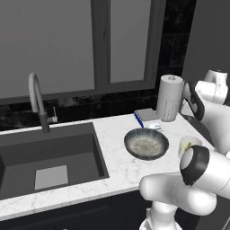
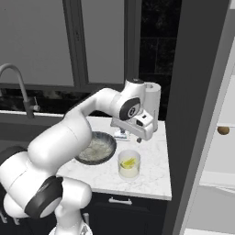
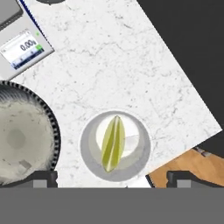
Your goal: Grab a lemon wedge from the fridge and one ice cube from the ice bowl, and put them in the glass of lemonade.
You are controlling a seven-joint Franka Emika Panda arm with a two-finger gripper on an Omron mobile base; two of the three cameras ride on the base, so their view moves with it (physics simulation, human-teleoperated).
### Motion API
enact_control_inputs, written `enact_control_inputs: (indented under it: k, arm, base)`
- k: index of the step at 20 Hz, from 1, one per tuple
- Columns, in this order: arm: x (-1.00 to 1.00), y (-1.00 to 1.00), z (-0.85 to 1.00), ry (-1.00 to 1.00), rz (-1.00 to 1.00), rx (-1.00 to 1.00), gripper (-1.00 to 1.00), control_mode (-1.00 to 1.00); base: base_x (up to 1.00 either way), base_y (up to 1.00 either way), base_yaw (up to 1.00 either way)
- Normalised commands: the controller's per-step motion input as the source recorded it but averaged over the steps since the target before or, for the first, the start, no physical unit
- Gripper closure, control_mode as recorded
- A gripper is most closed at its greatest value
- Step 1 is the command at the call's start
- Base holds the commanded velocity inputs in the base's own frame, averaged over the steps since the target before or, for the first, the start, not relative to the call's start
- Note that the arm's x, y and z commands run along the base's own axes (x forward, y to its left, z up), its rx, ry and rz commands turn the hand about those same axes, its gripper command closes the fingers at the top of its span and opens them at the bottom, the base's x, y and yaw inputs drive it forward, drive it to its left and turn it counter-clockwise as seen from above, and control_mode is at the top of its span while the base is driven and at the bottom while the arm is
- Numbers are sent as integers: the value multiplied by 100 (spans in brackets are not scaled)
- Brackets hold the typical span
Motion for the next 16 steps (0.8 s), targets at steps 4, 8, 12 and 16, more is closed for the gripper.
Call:
enact_control_inputs:
  k: [4,8,12,16]
  arm:
    - [-3,0,21,-12,0,4,-100,-100]
    - [-23,1,22,-9,0,5,-100,-100]
    - [-65,16,17,0,0,7,-100,-100]
    - [-32,51,34,0,1,3,-100,-100]
  base:
    - [0,0,0]
    - [0,0,0]
    - [0,0,0]
    - [0,0,0]
